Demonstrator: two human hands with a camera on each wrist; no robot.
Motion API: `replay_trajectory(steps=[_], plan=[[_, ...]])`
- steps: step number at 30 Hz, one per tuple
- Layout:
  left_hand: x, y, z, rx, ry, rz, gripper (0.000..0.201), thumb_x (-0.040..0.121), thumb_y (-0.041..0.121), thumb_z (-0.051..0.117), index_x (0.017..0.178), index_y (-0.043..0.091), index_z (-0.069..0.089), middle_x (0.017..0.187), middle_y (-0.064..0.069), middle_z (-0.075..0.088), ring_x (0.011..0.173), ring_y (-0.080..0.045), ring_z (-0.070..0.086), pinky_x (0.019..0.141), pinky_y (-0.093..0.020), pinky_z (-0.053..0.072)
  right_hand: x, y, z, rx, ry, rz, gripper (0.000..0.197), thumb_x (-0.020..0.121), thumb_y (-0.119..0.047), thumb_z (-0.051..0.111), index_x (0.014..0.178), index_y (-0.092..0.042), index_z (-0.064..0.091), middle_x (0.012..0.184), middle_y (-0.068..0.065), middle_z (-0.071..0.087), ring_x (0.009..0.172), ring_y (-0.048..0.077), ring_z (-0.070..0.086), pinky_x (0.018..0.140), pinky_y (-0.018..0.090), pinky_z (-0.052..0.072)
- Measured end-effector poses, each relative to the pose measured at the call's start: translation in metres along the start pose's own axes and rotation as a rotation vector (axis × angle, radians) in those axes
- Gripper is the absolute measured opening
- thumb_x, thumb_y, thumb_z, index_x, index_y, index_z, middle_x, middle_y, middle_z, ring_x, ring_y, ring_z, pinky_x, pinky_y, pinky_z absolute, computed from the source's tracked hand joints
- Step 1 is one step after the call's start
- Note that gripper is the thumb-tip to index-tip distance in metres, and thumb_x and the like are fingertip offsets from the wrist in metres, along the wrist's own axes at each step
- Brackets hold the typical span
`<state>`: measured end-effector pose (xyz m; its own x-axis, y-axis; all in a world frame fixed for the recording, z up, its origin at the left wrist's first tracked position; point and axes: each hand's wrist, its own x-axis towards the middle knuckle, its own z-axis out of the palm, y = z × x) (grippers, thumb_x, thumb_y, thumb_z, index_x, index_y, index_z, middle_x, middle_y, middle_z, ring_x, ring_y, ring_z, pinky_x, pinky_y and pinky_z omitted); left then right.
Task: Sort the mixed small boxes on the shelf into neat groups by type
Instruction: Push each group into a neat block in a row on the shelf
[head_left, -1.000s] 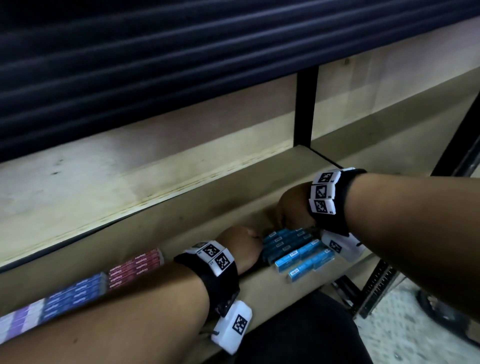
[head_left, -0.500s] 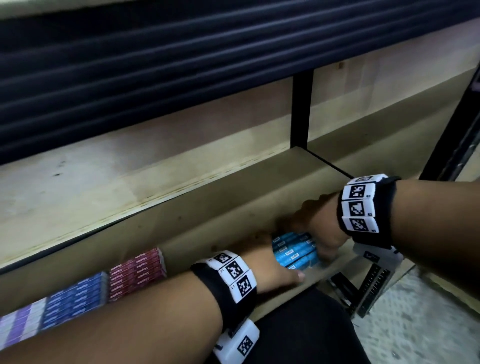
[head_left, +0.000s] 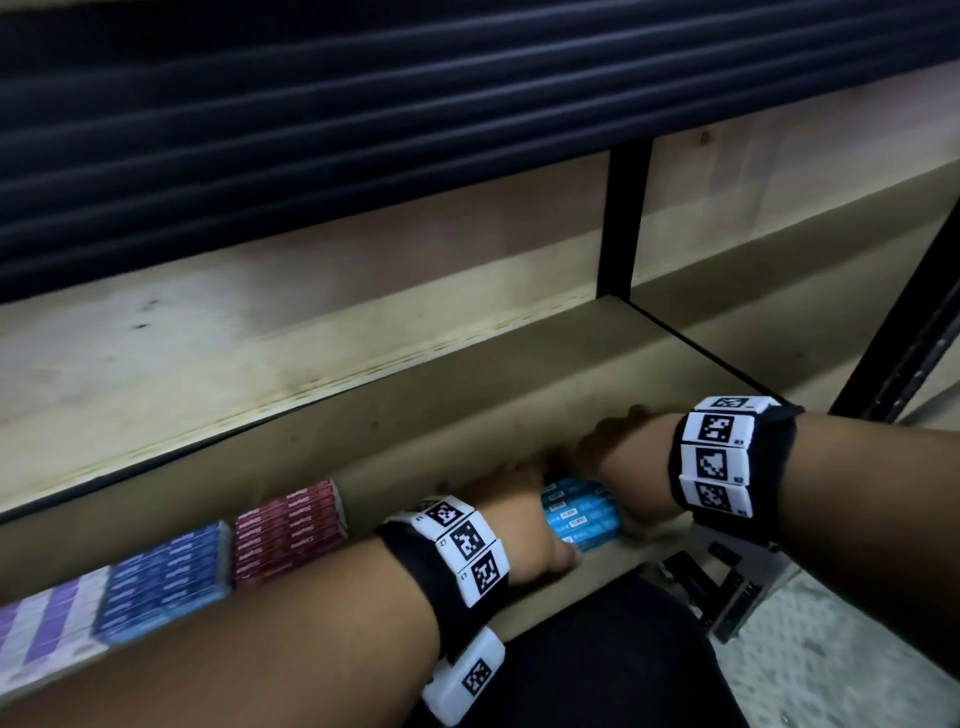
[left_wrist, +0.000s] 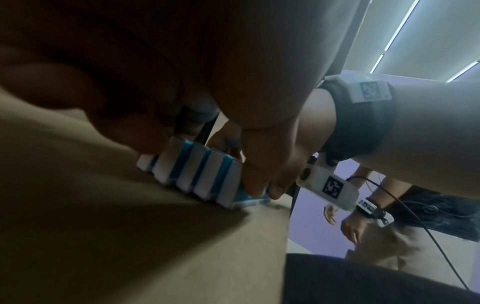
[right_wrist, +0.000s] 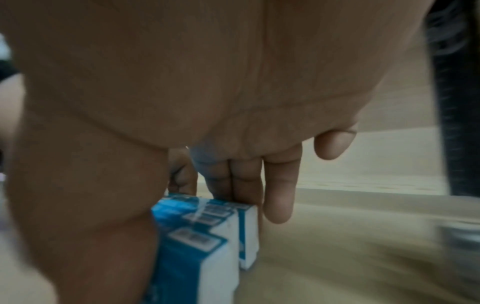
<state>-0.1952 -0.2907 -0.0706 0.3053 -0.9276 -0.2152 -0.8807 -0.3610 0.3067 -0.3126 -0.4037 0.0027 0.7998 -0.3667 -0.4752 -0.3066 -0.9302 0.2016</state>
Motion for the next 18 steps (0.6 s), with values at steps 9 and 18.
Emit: replay_trajectory(steps=[9, 18], plan=[[-0.043, -0.053, 0.0, 0.08, 0.054, -0.055, 0.083, 0.041, 0.07, 0.073, 0.109, 0.045, 0.032, 0.086, 0.014, 0.044, 0.069, -0.011, 0.051, 0.067, -0.027, 0.046, 0.009, -0.058, -0.019, -0.013, 0.003, -0.074, 0.061, 0.057, -0.049, 0.081, 0.112, -0.035, 0.058, 0.093, -0.003, 0.067, 0.078, 0.02, 0.065, 0.072, 0.031, 0.05], [-0.103, -0.116, -0.006, 0.094, 0.058, -0.175, 0.076, 0.04, 0.075, 0.067, 0.104, 0.043, 0.04, 0.08, 0.016, 0.043, 0.065, -0.008, 0.049, 0.06, -0.024, 0.04, 0.028, -0.128, -0.032, 0.07, 0.019, -0.147, 0.056, 0.052, -0.042, 0.08, 0.104, -0.031, 0.062, 0.082, -0.002, 0.067, 0.071, 0.017, 0.065, 0.072, 0.033, 0.057]])
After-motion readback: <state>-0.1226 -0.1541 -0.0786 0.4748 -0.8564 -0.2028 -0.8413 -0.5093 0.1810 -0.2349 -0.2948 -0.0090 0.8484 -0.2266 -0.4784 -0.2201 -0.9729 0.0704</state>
